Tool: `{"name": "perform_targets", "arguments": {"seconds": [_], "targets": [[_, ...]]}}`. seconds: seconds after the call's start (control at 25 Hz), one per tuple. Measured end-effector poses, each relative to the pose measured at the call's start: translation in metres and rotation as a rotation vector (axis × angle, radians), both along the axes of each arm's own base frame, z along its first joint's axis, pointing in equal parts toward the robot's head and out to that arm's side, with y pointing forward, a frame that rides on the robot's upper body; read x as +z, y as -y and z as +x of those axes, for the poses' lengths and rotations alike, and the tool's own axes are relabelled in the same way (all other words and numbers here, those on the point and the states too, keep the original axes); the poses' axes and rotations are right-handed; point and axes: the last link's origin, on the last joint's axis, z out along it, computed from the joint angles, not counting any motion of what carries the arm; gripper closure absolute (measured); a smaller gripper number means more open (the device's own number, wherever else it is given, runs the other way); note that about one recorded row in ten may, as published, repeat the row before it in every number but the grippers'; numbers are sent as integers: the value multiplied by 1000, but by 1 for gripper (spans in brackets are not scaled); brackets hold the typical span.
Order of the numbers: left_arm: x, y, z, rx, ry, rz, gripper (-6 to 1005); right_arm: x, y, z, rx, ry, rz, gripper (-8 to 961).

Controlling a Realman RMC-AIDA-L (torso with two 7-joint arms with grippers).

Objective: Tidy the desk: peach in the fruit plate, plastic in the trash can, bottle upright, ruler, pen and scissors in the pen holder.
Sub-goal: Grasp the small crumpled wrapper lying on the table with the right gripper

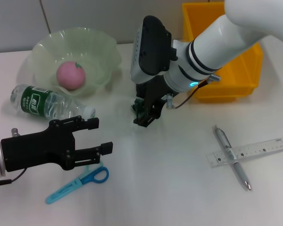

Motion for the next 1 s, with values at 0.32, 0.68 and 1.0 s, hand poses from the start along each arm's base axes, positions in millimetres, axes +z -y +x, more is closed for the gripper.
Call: {"name": "perform_targets", "arguments": {"seconds": [0.32,0.68,1.0], "targets": [[3,-1,1,-5,7,4,218,-1,-1,4,-7,3,10,190],[4,-1,1,-7,9,4,218,-3,0,6,-14,-13,8,198],[5,0,0,-5,15,6,218,-6,0,8,-22,-25,18,205]]}}
